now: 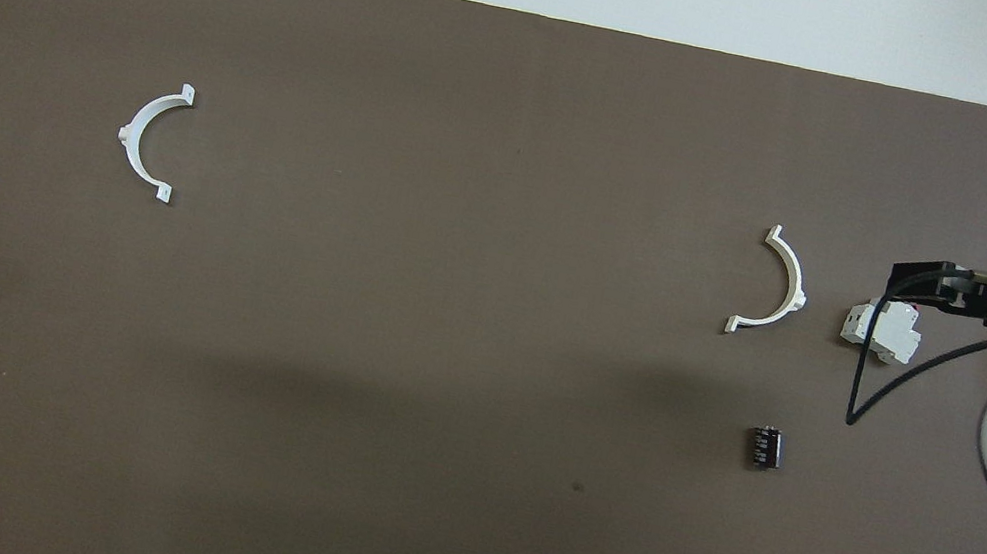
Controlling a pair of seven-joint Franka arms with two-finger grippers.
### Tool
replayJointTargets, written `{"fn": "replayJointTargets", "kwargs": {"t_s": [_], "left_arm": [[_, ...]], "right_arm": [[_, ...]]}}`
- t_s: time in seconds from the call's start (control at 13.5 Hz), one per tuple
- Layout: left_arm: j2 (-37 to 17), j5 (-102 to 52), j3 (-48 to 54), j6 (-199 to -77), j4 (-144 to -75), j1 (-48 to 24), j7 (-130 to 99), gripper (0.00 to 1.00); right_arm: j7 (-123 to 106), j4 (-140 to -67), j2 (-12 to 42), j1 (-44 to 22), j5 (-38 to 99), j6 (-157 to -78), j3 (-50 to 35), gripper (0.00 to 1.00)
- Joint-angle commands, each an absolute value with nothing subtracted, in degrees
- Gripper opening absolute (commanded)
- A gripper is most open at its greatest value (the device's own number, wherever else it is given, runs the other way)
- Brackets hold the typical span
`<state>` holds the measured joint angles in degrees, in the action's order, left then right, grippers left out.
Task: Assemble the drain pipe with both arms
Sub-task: 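Reach the right gripper to the white half-ring nearest it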
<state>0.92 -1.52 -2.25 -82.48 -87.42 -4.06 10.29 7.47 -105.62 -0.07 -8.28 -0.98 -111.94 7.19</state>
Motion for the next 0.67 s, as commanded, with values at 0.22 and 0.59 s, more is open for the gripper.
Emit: {"fn": "replayJointTargets", "kwargs": {"t_s": [0.22,0.59], "left_arm": [[2.1,-1.6,-2.3,-82.3,-88.7,-4.0,10.0,1.0],[2.2,-1.6,-2.2,-82.3,-88.7,-4.0,10.0,1.0]], "right_arm": [[10.4,-113.9,10.8,-8.6,-0.3,-132.3,7.0,1.0],[10.5,-117.2,17.2,-8.7,3.3,-142.0,7.0,1.0]]}}
